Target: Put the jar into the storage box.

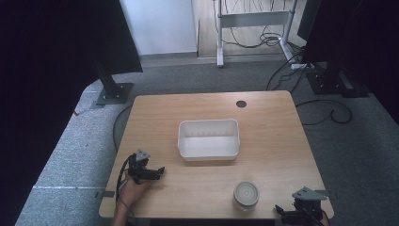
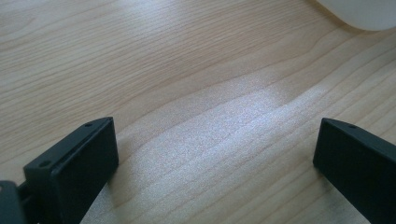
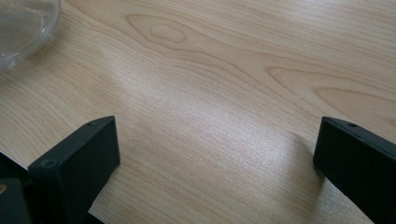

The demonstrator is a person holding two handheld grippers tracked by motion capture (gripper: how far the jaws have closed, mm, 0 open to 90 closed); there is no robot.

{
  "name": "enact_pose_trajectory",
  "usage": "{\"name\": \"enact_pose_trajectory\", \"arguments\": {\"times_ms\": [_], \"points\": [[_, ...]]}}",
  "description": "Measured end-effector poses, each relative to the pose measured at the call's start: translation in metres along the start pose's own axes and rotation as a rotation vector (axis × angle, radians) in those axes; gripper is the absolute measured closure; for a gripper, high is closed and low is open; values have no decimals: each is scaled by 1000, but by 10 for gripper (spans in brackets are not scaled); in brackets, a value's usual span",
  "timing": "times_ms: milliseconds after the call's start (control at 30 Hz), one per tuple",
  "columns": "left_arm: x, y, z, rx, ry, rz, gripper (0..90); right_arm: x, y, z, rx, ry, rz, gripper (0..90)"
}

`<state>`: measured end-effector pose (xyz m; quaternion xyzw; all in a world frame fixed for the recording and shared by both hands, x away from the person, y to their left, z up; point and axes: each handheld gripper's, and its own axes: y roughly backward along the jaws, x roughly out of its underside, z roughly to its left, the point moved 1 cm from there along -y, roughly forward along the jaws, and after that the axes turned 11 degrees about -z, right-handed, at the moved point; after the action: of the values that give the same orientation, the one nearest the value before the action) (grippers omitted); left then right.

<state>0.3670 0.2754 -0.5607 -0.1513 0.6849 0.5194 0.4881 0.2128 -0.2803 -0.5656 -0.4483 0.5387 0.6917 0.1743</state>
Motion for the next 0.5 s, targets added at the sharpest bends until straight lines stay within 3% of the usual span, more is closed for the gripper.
{"name": "enact_pose_trajectory", "arguments": {"times_ms": [500], "points": [[0,0,0,0,1,0,0,0,1,1,1,0,-1,11]]}}
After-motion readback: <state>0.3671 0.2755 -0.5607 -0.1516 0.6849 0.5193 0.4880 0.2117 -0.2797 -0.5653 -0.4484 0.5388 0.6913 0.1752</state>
